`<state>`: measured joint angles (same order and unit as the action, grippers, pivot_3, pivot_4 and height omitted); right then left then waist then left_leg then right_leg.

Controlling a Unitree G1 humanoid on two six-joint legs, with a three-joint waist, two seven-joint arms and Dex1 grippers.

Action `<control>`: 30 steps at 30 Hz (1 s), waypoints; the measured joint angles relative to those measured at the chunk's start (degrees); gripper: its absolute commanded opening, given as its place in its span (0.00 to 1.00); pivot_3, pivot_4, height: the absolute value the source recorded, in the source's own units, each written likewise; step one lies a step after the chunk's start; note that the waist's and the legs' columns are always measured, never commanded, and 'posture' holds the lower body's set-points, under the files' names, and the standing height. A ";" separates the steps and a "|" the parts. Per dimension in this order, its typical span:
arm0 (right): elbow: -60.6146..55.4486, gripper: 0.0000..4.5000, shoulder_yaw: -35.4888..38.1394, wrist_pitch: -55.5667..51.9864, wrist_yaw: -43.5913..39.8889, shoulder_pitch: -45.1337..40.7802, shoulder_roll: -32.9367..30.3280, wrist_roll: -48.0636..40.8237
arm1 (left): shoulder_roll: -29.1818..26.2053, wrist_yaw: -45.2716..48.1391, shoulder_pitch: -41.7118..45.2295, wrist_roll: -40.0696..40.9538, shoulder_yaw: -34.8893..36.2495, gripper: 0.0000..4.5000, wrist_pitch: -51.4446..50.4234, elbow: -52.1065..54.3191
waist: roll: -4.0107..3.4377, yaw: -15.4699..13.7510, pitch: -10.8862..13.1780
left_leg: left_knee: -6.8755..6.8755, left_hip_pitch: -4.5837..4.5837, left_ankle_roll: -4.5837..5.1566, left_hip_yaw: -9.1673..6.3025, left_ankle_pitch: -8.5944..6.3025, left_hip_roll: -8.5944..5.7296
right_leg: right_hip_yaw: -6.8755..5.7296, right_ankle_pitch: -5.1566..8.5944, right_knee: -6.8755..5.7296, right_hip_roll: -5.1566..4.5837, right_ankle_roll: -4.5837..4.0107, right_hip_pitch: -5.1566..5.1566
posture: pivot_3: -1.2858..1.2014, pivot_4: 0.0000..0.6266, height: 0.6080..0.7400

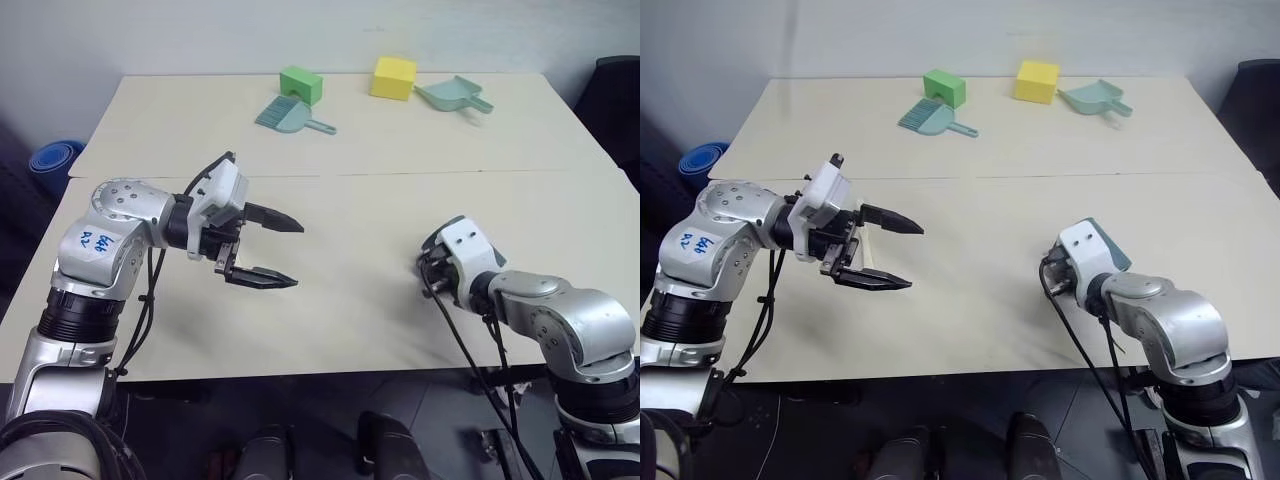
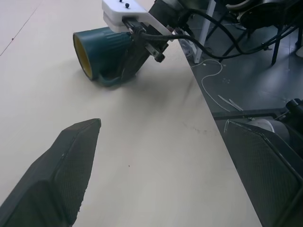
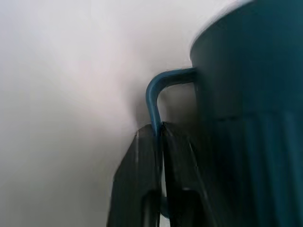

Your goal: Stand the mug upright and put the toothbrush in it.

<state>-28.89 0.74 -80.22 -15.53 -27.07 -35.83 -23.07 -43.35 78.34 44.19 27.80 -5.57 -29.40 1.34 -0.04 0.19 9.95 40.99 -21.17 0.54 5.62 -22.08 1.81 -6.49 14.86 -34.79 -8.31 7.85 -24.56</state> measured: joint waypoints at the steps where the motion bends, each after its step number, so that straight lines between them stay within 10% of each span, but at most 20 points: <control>1: 0.34 0.01 0.00 0.33 -0.08 0.03 0.00 0.17 | -0.09 -0.02 -0.02 0.00 0.02 1.00 -0.01 0.00 | 0.00 0.00 0.00 | 0.00 -0.02 0.00 0.00 0.00 0.00 | 0.00 0.00 0.02 0.00 0.00 -0.01 | 0.52 0.24 1.00; 12: 3.87 0.01 2.40 9.31 0.07 -1.42 5.16 1.68 | -2.68 -2.76 -3.11 0.63 3.82 1.00 -3.22 2.42 | -0.01 0.26 0.01 | -0.04 -0.03 0.00 0.01 0.00 0.02 | 0.00 0.00 0.01 0.02 0.00 -0.06 | 0.52 0.24 1.00; 30: 35.01 0.01 -4.14 69.93 -12.81 -2.41 36.84 4.43 | -6.19 -17.06 -9.76 8.00 15.94 1.00 -15.39 11.55 | -0.10 2.72 0.06 | -0.18 0.08 -0.11 -0.28 0.06 0.02 | -0.17 0.00 -0.11 0.03 0.02 0.01 | 0.52 0.24 1.00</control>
<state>6.12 -3.40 -10.29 -28.33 -29.48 1.01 -18.64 -49.54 61.29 34.43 35.80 10.36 -44.80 12.89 -0.14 2.91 10.01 40.81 -21.08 0.43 5.34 -22.01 1.82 -6.66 14.85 -34.90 -8.27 7.86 -24.55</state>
